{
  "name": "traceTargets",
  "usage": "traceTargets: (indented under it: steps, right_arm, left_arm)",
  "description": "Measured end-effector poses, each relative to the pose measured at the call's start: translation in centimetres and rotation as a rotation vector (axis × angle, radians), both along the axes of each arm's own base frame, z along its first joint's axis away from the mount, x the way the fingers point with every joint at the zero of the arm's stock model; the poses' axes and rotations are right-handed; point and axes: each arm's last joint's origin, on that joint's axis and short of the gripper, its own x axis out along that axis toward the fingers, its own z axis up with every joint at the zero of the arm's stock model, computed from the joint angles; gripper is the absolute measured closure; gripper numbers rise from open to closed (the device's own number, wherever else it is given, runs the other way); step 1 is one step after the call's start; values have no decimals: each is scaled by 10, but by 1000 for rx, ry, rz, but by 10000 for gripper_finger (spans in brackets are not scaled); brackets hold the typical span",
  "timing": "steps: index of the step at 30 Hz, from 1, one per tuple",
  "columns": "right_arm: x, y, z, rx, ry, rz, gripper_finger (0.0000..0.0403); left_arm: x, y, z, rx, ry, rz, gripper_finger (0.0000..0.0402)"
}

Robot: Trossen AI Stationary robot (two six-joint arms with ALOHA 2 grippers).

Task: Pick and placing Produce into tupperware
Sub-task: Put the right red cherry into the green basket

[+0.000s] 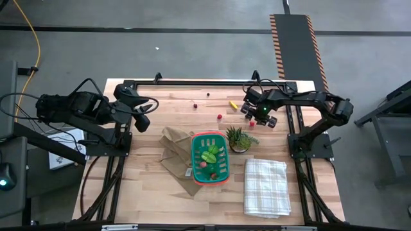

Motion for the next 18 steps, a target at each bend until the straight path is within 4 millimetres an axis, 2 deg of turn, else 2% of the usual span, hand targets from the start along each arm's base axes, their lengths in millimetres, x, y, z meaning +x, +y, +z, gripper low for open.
traceTargets:
  steps: [9,18]
  right_arm:
    - [-2,11,-16,27,-32,-29,236]
    - [-1,14,-18,6,-25,-28,236]
  left_arm:
    - [0,0,0,0,0,0,300]
    - [0,0,0,0,-2,0,300]
